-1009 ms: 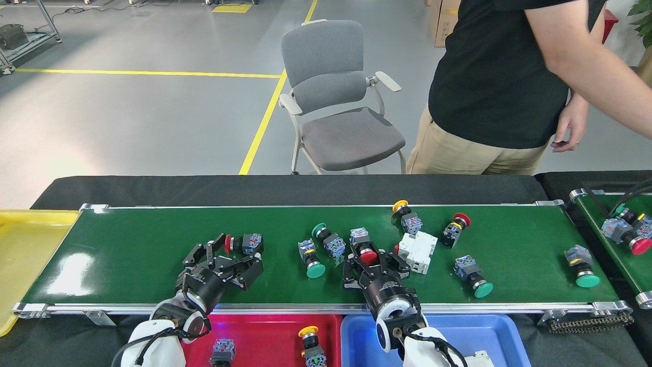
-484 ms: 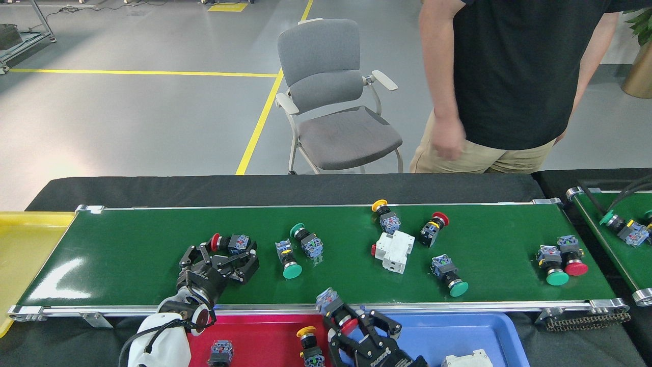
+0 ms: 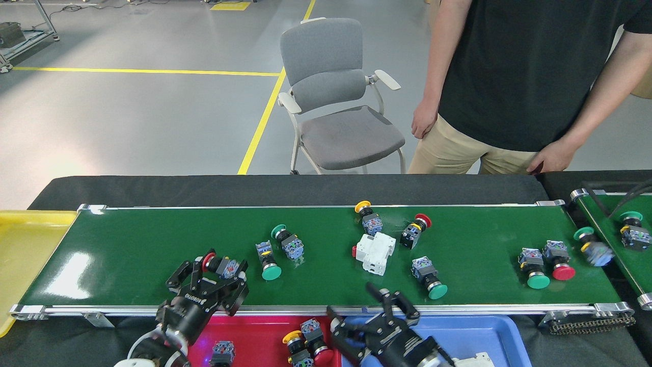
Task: Pick switch part from conveyor to tray
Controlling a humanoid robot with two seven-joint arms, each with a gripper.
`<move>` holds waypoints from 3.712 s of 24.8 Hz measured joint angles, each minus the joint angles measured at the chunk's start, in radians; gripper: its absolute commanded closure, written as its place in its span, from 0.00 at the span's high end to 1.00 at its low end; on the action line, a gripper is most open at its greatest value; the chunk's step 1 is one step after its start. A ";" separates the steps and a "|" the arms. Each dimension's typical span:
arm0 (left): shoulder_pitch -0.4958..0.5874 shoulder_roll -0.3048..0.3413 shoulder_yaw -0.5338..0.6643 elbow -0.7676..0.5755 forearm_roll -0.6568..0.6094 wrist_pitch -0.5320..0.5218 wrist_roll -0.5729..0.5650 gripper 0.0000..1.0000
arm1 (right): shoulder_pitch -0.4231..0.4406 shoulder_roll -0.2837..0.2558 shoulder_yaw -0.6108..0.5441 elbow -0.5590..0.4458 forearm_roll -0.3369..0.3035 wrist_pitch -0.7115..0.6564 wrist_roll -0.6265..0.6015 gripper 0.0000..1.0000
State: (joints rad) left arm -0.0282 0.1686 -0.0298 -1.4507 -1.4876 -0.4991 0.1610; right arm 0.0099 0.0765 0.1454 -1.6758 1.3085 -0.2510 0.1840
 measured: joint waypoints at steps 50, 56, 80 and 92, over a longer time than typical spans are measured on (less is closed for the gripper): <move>-0.186 -0.108 0.293 0.286 -0.066 0.130 -0.175 0.92 | -0.094 -0.067 0.270 0.145 -0.064 -0.018 -0.025 0.25; -0.214 -0.094 0.292 0.340 -0.066 0.145 -0.172 0.16 | 0.064 -0.081 0.286 0.048 -0.077 -0.289 -0.020 0.98; 0.327 -0.139 0.384 -0.250 0.012 -0.283 -0.162 1.00 | 0.191 0.025 -0.276 -0.077 -0.071 -0.031 -0.057 0.98; 0.213 -0.082 0.551 -0.091 0.010 -0.230 -0.077 1.00 | 0.299 0.008 -0.274 -0.079 0.037 0.048 -0.237 0.98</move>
State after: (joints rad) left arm 0.1851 0.0868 0.5213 -1.5422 -1.4775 -0.7288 0.0841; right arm 0.3087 0.0849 -0.1285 -1.7546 1.3456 -0.2028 -0.0526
